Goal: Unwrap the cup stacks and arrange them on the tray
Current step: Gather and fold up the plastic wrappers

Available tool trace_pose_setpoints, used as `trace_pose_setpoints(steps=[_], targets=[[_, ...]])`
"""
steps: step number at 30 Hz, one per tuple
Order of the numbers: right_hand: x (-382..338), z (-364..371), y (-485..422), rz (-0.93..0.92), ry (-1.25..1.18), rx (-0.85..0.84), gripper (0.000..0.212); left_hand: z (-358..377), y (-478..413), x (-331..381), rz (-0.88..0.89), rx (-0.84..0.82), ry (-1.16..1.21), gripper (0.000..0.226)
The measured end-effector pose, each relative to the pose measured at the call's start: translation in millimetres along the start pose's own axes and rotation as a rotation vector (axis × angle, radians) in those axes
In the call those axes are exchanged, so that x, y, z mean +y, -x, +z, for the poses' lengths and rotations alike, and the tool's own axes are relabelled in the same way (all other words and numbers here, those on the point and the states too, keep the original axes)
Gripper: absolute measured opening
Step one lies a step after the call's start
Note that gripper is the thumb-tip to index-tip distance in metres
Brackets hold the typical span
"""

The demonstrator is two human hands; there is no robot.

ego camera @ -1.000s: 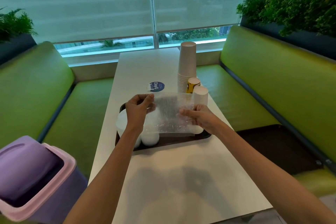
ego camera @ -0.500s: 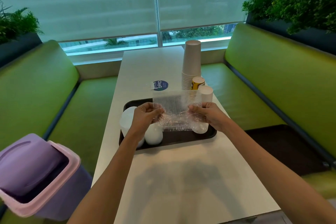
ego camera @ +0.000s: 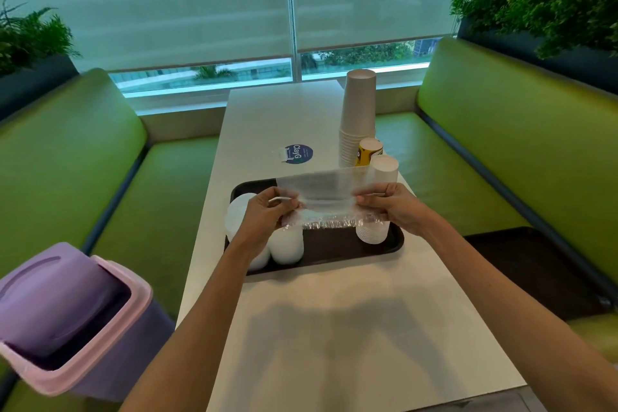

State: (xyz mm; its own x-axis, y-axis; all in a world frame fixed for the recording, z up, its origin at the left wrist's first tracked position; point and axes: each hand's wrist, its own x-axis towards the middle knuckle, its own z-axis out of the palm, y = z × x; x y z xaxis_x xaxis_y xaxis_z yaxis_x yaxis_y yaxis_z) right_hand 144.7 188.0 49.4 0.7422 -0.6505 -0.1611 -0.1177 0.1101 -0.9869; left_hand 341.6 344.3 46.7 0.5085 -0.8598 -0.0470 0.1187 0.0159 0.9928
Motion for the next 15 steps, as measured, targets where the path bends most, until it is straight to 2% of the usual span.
trace_pose_setpoints(steps=[4,8,10,12,13,15], targets=[[-4,-2,1,0.031,-0.224,-0.045,0.038,-9,0,4,-0.008,0.015,0.093,0.023],[-6,10,2,0.147,-0.474,-0.063,0.026,-17,2,4,0.005,0.023,0.067,0.024],[-4,19,1,0.261,-0.583,-0.093,0.04,-21,3,3,0.026,0.031,0.037,0.025],[-4,29,1,0.332,-0.579,-0.109,0.058,-24,3,1,0.057,0.032,-0.008,0.026],[-5,34,1,0.346,-0.528,-0.095,0.055,-26,3,1,0.071,0.032,-0.03,0.027],[-4,44,-2,0.338,-0.422,-0.012,0.035,-30,4,1,0.092,0.04,-0.067,0.029]])
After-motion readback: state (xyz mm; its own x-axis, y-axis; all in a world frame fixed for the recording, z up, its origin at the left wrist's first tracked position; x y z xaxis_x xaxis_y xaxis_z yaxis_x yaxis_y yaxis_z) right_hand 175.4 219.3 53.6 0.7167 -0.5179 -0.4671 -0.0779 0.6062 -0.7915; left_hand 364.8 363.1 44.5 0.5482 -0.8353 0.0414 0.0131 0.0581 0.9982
